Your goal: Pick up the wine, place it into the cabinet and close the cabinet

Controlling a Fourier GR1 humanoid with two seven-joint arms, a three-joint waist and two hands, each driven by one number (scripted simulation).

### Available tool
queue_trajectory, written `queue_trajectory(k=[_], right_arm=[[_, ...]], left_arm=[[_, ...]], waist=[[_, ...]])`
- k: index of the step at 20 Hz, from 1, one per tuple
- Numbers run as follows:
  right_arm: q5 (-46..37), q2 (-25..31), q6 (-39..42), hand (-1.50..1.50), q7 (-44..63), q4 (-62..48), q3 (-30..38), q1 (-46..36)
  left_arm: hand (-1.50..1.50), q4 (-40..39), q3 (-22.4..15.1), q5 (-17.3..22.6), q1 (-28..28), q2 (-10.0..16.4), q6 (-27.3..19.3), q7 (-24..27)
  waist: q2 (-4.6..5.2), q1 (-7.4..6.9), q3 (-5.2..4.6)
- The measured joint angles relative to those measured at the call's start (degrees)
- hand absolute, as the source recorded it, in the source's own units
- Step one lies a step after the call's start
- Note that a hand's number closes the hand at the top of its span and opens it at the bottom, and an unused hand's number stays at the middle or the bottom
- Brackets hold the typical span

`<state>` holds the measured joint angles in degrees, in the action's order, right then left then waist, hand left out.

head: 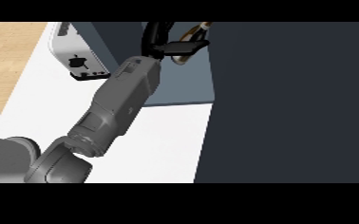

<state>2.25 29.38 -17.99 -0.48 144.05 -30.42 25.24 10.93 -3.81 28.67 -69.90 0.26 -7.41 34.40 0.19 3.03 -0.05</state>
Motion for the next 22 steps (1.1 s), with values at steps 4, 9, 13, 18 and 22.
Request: queue_trajectory(k=[4,9,13,18,22], right_arm=[[-0.1,0.7,-0.2,-1.50,-0.2,0.3,0.7,0.9],[-0.2,0.8,-1.2,-1.50,0.5,0.3,0.8,1.0],[-0.2,1.3,-1.3,-1.50,0.5,0.3,1.5,1.6],[-0.3,1.2,-2.0,-1.50,2.0,0.2,2.0,0.2],[-0.3,1.5,-2.3,-1.50,1.1,0.3,2.2,1.2]], left_arm=[[-1.50,2.1,-1.0,0.8,2.1,-0.2,0.8,-0.3],[-1.50,7.3,-3.8,3.1,6.7,-0.2,3.9,-1.4],[-1.50,13.1,-6.7,5.1,11.2,-0.2,5.5,-2.6],[-1.50,21.8,-11.5,7.5,18.5,-0.3,5.2,-4.3],[-1.50,29.0,-14.5,7.7,24.9,-0.2,3.9,-5.3]], waist=[[-0.33,-0.33,0.00],[-0.74,-1.10,-0.01],[-1.09,-1.76,-0.01],[-1.16,-2.65,-0.02],[-1.32,-3.15,0.00]])
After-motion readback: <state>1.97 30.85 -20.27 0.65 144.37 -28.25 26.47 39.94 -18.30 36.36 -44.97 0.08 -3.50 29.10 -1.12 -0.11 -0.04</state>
